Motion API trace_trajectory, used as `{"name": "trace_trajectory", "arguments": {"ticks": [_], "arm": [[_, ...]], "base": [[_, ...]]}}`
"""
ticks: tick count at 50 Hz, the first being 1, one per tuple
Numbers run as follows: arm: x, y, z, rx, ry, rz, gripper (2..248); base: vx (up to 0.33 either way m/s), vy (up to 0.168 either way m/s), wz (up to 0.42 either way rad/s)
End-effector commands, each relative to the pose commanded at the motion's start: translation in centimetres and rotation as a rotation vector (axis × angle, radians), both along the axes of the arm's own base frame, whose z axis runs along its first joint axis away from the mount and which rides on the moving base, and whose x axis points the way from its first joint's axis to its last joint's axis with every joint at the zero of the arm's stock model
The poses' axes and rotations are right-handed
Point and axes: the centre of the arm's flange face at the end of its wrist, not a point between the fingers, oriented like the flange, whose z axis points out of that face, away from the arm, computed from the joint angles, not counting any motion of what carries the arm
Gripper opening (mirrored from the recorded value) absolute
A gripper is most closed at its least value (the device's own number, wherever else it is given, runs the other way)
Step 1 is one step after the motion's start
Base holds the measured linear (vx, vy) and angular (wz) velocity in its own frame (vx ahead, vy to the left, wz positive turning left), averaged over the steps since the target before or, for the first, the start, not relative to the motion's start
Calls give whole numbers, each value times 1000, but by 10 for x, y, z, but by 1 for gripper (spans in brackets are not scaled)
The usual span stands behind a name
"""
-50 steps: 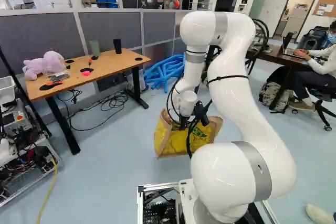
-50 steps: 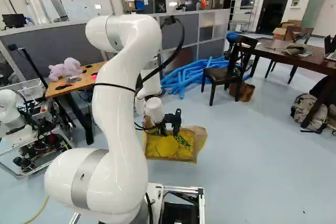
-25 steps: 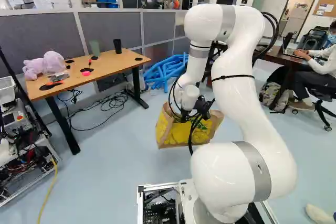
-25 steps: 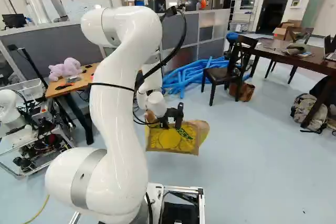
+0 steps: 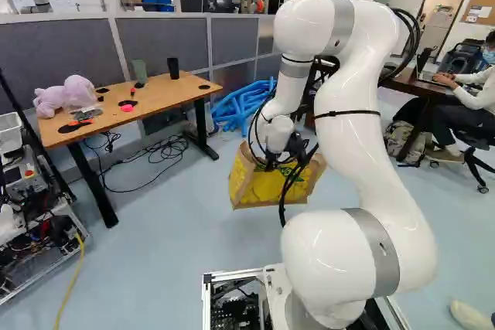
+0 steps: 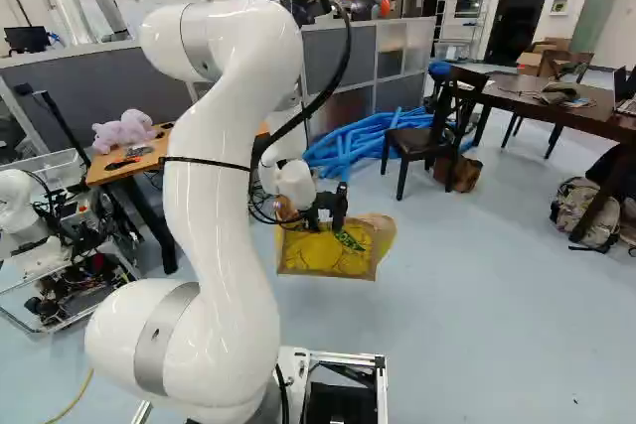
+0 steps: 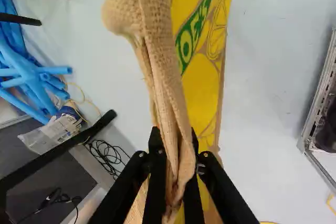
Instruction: Pick up the bag on the ground and place it on the table
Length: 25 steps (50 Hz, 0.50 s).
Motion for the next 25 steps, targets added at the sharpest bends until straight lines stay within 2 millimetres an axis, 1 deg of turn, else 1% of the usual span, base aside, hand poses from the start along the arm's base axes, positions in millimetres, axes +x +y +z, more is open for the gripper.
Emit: {"name": "trace_trajectory", "arguments": {"ticks": [25], "arm": [[15, 2, 30, 2, 32, 31, 35]], "base": [[0, 0, 0]]}}
